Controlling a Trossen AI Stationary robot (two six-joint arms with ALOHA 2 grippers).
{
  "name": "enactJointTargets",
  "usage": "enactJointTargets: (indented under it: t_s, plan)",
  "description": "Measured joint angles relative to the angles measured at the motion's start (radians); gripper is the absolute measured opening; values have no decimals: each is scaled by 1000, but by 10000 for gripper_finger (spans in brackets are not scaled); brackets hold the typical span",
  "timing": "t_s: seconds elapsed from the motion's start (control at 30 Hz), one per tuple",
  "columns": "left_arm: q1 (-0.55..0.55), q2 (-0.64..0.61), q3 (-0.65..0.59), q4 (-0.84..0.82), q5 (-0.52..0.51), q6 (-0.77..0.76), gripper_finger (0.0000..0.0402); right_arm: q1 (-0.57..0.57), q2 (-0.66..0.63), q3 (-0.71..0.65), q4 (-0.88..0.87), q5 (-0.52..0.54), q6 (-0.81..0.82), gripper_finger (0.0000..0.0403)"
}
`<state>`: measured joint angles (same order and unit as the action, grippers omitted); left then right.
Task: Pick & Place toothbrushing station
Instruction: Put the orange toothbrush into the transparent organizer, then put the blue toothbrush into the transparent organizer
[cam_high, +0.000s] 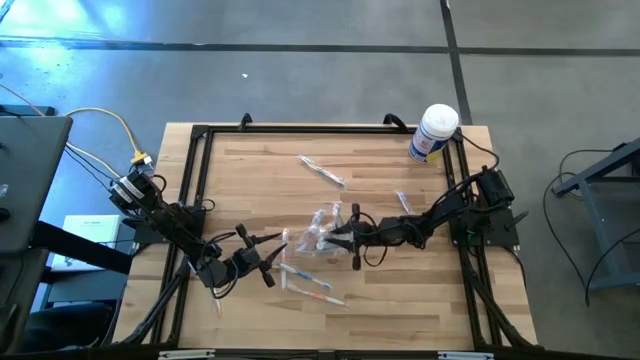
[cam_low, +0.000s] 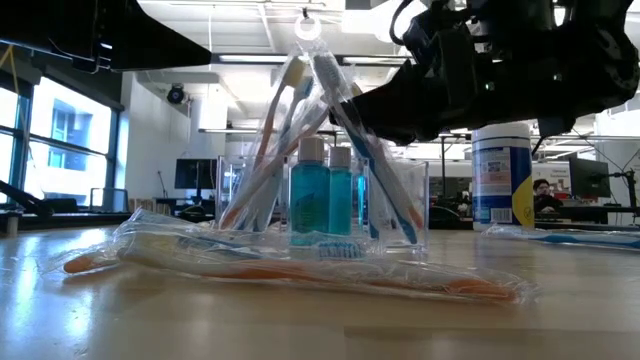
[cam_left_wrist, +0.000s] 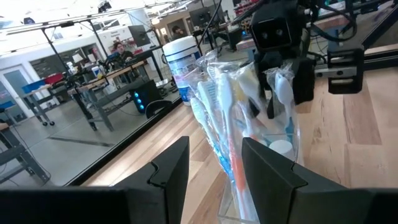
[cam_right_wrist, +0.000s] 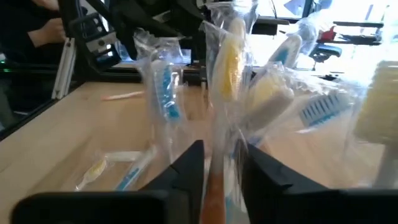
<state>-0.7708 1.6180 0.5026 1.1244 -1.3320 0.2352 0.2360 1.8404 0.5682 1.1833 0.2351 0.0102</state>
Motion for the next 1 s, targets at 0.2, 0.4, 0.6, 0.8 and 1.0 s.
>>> enactJointTargets:
  t_s: [0.2, 0.4, 0.6, 0.8, 1.0]
  plan:
    - [0, 0, 0, 0, 0, 0, 143, 16, -55, 0, -94, 16, -3, 136]
    - [0, 0, 0, 0, 0, 0, 143, 88, -191, 1, -372, 276, -15, 157]
    - [0, 0, 0, -2, 0, 0, 143, 162, -311, 1, -617, 397, 37, 154]
    - [0, 0, 0, -4, 0, 0, 143, 239, -393, 1, -823, 456, 156, 153]
    - [0, 0, 0, -4, 0, 0, 143, 305, -439, 1, -943, 546, 238, 153]
